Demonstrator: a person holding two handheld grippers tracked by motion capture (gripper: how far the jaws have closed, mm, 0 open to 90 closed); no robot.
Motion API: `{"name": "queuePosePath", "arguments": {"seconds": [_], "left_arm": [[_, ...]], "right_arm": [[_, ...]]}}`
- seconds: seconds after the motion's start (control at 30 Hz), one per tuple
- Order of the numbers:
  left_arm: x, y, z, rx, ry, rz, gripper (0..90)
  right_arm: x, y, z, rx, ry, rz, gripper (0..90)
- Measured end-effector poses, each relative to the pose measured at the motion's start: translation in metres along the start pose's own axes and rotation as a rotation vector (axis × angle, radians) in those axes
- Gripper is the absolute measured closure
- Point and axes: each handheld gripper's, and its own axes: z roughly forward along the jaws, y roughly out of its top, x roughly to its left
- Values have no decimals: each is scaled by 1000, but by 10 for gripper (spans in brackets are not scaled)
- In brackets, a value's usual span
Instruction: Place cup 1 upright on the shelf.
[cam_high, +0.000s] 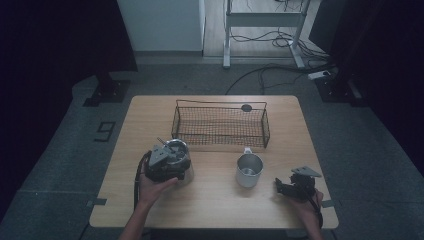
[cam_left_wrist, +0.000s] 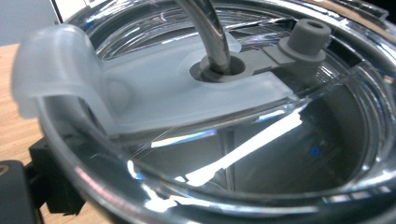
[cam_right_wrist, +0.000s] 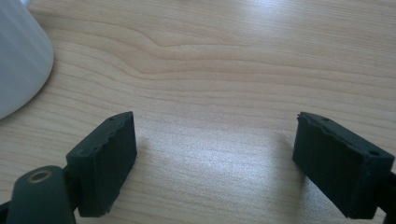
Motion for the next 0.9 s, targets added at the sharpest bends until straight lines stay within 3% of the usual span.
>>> {"name": "queuePosePath", "arguments": {"seconds": [0.4,0.9], "left_arm": [[1,22,-8,-30,-13,-1,40],[0,41,-4,-38,-18,17,41]], "right_arm": [[0,0,0,-2,-4,3,132],[0,0,0,-2,-3,3,134]]}}
